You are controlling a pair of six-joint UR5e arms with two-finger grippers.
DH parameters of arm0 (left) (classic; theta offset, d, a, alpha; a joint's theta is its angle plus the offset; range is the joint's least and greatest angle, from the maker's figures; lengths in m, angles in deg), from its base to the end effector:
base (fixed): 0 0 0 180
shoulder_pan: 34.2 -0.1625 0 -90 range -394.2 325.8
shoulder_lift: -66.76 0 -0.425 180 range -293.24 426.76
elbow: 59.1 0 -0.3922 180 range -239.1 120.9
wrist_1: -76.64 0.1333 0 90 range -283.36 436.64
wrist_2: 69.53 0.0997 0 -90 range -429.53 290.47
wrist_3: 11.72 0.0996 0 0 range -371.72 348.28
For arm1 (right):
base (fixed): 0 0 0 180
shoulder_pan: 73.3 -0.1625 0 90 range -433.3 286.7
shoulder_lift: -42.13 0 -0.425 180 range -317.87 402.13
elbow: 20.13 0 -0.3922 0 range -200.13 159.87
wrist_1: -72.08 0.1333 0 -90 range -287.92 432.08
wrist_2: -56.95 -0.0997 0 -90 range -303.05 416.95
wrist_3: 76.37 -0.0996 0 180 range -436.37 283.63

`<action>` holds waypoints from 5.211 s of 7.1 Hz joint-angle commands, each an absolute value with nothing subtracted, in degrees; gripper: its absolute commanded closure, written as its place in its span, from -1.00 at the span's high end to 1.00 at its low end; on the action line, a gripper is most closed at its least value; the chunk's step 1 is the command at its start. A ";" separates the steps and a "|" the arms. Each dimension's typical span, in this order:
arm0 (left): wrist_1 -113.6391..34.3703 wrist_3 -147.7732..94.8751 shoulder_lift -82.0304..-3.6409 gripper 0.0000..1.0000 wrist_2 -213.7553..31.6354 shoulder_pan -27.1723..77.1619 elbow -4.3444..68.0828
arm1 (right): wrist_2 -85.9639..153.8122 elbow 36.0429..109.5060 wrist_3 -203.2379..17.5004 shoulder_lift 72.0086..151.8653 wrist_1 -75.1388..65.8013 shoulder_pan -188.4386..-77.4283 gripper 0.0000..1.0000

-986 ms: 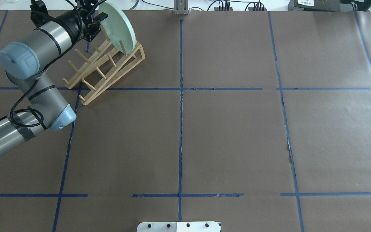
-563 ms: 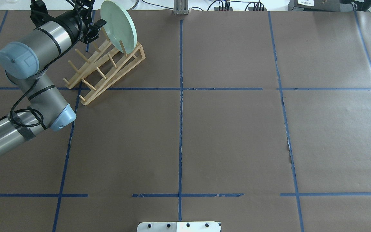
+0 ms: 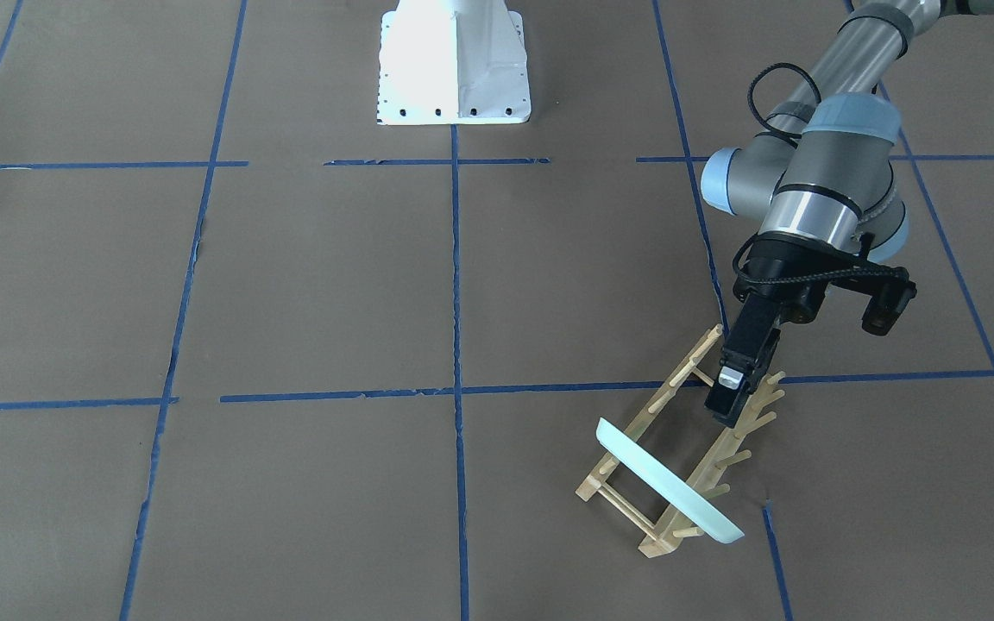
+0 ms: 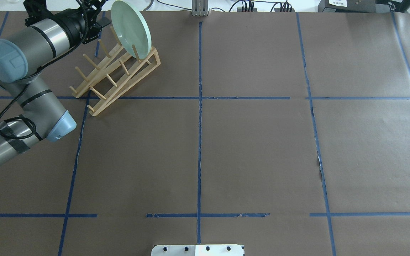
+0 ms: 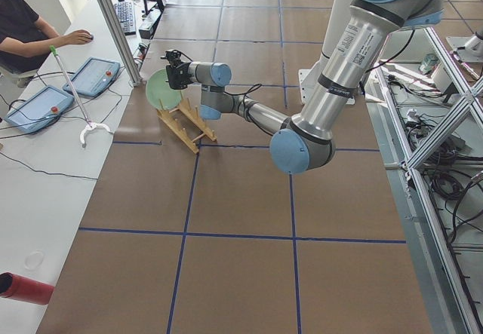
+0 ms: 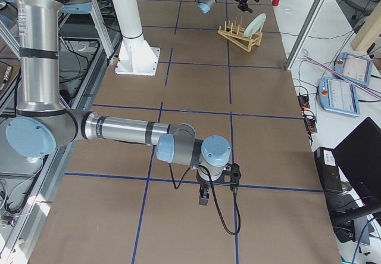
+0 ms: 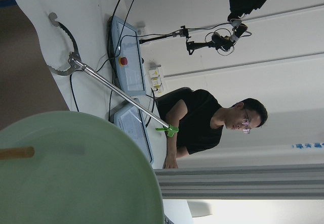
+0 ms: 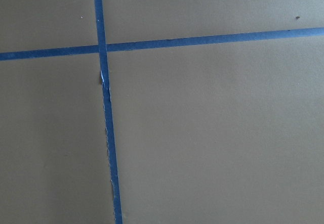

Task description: Place plate on rack

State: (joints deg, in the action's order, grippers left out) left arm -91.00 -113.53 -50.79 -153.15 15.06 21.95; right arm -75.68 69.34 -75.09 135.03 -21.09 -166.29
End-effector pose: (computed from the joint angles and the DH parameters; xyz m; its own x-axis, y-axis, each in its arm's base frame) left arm 0.3186 -0.5911 0.3043 -0.2383 -0.0350 -0.9706 0.7931 0.5698 -0.2153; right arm 0.0898 -0.4566 0.6947 0.7317 0.0939 0.6752 -0.0355 0.9944 -0.0999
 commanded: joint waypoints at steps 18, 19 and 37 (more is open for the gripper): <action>-17.22 0.62 -29.24 1.00 -201.12 55.50 28.84 | -75.68 69.34 -75.05 135.03 -21.09 -166.29 1.00; -17.66 3.46 -26.00 1.00 -203.45 55.62 27.92 | -75.68 69.25 -75.05 135.12 -21.09 -166.29 1.00; -6.76 -4.95 -22.36 1.00 -203.65 58.88 34.50 | -75.68 69.34 -75.14 135.03 -21.09 -166.29 1.00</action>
State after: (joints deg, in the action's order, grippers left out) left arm -6.77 -4.95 -22.27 -203.64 58.88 34.46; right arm -75.68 69.27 -75.08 135.03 -21.09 -166.29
